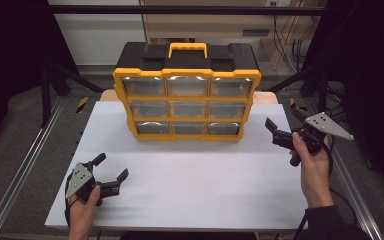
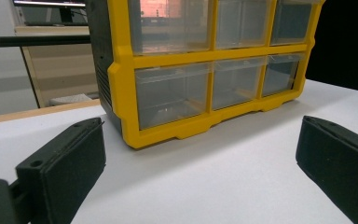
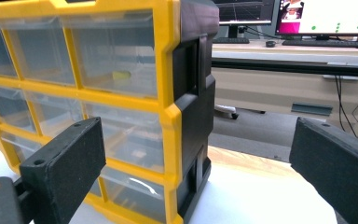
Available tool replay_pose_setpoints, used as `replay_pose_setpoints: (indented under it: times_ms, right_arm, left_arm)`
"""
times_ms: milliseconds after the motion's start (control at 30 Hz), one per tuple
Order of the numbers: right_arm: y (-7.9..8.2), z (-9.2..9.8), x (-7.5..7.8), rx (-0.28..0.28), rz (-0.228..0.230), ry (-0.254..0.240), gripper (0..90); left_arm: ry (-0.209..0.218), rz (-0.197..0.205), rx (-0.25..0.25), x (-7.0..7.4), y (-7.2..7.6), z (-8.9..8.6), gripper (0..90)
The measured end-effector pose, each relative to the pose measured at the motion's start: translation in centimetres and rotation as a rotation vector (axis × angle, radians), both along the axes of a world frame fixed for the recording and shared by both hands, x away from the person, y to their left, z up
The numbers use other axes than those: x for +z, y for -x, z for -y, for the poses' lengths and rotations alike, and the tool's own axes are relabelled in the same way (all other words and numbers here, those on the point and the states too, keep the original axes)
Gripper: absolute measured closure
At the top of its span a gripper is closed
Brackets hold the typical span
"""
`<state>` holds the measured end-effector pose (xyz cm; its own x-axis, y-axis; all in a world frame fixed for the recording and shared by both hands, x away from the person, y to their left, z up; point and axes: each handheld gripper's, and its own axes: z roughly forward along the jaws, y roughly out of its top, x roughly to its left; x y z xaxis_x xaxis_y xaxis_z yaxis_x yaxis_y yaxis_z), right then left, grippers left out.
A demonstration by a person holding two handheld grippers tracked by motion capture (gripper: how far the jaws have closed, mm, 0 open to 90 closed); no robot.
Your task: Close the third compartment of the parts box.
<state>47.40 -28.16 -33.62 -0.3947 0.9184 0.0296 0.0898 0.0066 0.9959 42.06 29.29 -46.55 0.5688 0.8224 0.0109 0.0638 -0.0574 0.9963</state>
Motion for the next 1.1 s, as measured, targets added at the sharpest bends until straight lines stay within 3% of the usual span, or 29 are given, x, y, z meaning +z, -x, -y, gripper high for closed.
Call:
replay_pose_setpoints:
  times_ms: [667,1100]
  right_arm:
    - [1.9,0.4,-3.6,-0.002,-0.025,-0.007,3.4]
    - [3.1,1.0,-5.6,-0.044,-0.043,0.016,3.9]
  left_arm:
    - [0.004,0.003,-0.002,0.0,0.0,0.0,0.8]
    - [0.001,0.004,0.002,0.0,0.0,0.0,0.8]
